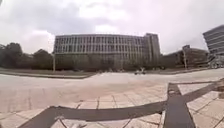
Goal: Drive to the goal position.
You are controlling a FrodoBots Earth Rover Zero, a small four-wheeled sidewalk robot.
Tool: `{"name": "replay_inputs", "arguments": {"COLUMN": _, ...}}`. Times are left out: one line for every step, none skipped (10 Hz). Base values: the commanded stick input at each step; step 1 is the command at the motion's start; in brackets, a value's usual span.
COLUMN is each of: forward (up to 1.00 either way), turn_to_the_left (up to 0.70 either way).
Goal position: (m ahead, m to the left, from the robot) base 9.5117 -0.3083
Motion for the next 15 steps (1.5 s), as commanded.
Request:
{"name": "replay_inputs", "arguments": {"forward": 0.7, "turn_to_the_left": -0.19}}
{"name": "replay_inputs", "arguments": {"forward": 0.7, "turn_to_the_left": 0.0}}
{"name": "replay_inputs", "arguments": {"forward": 0.7, "turn_to_the_left": 0.0}}
{"name": "replay_inputs", "arguments": {"forward": 0.7, "turn_to_the_left": 0.0}}
{"name": "replay_inputs", "arguments": {"forward": 0.7, "turn_to_the_left": 0.0}}
{"name": "replay_inputs", "arguments": {"forward": 0.7, "turn_to_the_left": 0.0}}
{"name": "replay_inputs", "arguments": {"forward": 0.7, "turn_to_the_left": 0.0}}
{"name": "replay_inputs", "arguments": {"forward": 0.7, "turn_to_the_left": 0.0}}
{"name": "replay_inputs", "arguments": {"forward": 0.7, "turn_to_the_left": 0.0}}
{"name": "replay_inputs", "arguments": {"forward": 0.7, "turn_to_the_left": 0.0}}
{"name": "replay_inputs", "arguments": {"forward": 0.7, "turn_to_the_left": 0.0}}
{"name": "replay_inputs", "arguments": {"forward": 0.7, "turn_to_the_left": 0.0}}
{"name": "replay_inputs", "arguments": {"forward": 0.7, "turn_to_the_left": 0.0}}
{"name": "replay_inputs", "arguments": {"forward": 0.7, "turn_to_the_left": 0.0}}
{"name": "replay_inputs", "arguments": {"forward": 0.7, "turn_to_the_left": 0.0}}
